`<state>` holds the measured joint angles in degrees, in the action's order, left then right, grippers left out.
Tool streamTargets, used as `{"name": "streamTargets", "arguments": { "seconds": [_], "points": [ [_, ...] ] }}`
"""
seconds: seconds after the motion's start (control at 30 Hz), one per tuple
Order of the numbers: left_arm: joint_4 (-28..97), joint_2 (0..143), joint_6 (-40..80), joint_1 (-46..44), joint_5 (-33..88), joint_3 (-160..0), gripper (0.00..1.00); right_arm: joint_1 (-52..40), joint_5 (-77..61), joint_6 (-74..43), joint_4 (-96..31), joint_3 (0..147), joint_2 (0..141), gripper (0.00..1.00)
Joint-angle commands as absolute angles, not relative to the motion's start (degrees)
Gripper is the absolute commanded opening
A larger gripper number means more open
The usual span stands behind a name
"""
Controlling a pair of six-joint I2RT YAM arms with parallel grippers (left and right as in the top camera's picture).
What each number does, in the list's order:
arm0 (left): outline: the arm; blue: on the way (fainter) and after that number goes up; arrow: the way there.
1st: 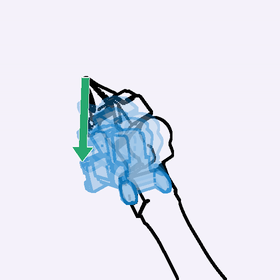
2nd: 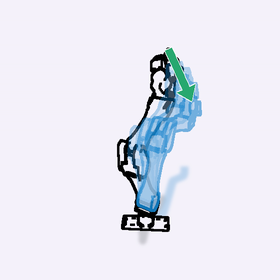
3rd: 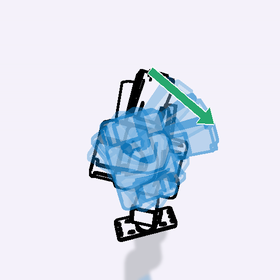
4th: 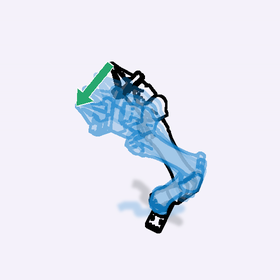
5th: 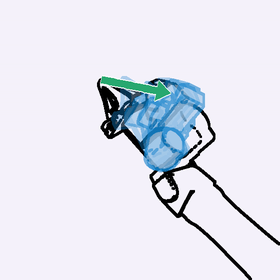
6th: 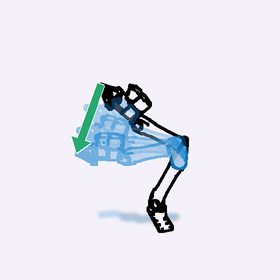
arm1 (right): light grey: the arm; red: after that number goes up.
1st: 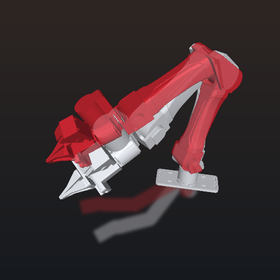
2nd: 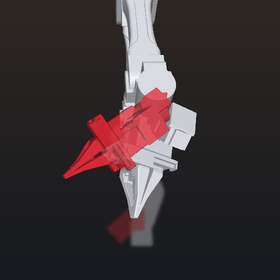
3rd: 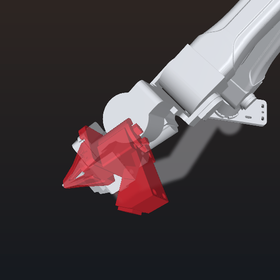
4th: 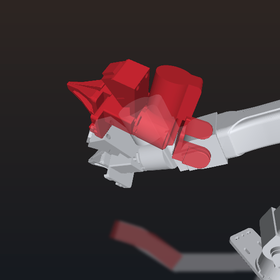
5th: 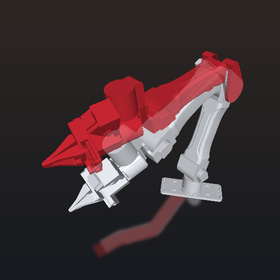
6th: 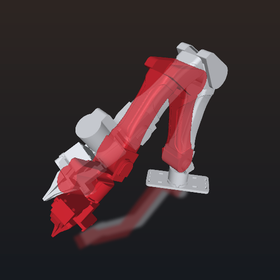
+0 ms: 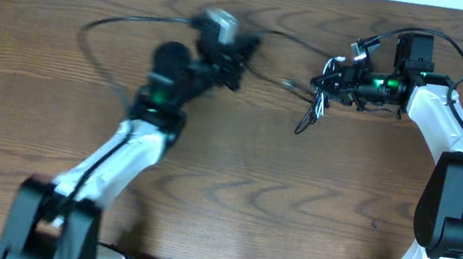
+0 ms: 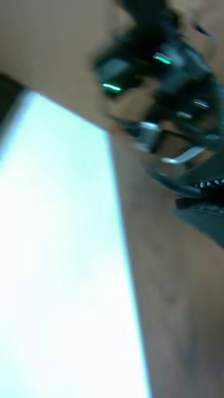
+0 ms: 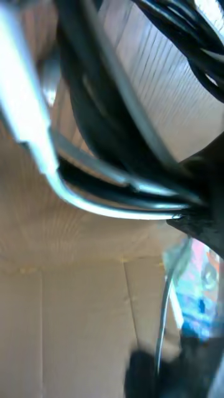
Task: Untangle cables
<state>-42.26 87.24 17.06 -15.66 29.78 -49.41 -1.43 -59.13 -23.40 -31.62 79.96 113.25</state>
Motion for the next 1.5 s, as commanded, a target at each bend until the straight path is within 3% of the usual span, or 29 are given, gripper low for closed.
{"name": "streamTargets", "arguments": {
  "seconds": [0.0,0.37,0.67,1.47],
  "points": [
    [-42.87,79.81,24.60,-10.41,29.34,-49.82,0.07,-1.17,-52.62,-21.54,-33.23,80.12,112.62,0.01],
    [-28.69,67.18,24.75,3.01,29.52,-49.82,0.08,-1.06,-51.35,-20.93,-34.13,80.12,112.62,0.01],
    [-16.75,67.68,24.75,4.80,36.27,-49.82,0.07,-1.72,-50.81,-20.88,-35.03,80.12,112.62,0.01],
    [23.07,68.16,24.75,4.25,33.82,-49.82,0.08,-13.45,-11.03,-18.17,-52.69,80.23,100.88,0.01]
  ]
}}
